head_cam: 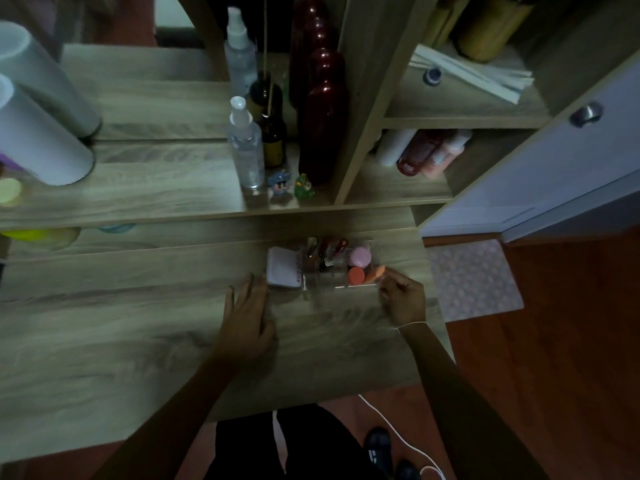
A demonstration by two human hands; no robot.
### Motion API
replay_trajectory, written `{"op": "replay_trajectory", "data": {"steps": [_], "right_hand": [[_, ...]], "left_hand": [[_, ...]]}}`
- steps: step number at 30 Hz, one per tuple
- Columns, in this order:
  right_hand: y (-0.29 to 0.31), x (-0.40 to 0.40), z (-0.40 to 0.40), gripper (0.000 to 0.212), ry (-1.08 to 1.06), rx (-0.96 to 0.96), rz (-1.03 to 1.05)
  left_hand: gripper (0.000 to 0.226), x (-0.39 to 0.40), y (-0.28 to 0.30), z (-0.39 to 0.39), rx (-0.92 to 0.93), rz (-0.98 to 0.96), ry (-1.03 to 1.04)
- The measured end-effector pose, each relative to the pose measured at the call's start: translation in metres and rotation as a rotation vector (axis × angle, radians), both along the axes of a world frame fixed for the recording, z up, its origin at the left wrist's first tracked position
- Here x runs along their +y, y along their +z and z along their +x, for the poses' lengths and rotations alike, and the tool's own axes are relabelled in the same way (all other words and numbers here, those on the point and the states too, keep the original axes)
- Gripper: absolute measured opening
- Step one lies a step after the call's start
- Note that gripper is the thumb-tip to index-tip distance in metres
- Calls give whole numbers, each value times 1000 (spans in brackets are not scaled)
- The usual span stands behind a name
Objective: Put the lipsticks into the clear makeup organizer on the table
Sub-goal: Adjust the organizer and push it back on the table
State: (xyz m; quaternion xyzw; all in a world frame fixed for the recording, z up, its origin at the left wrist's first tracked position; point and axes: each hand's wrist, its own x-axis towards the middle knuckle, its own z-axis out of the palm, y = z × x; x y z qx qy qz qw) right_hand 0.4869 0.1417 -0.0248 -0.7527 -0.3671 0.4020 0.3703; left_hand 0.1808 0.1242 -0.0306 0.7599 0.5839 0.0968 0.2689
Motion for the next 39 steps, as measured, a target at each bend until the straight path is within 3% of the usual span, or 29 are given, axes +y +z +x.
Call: {"op": "replay_trajectory", "data": {"steps": [18,26,31,36,39], "right_hand": [[6,26,39,15,-26,-8,-55],[-1,36,44,28,-18,-65,-79],[0,36,47,17,-7,29,-82],[-4,11,28,34,-158,-239,-70],[-11,-14,14,34,-77,-365,68]], "left_hand": [[77,20,8,48,-52,-16,31],[76,21,9,54,-68,-2,60],[74,21,9,55,-58,-5,67],[69,5,2,63,-19,75,219],[64,-14,-7,69,22,100,216]]}}
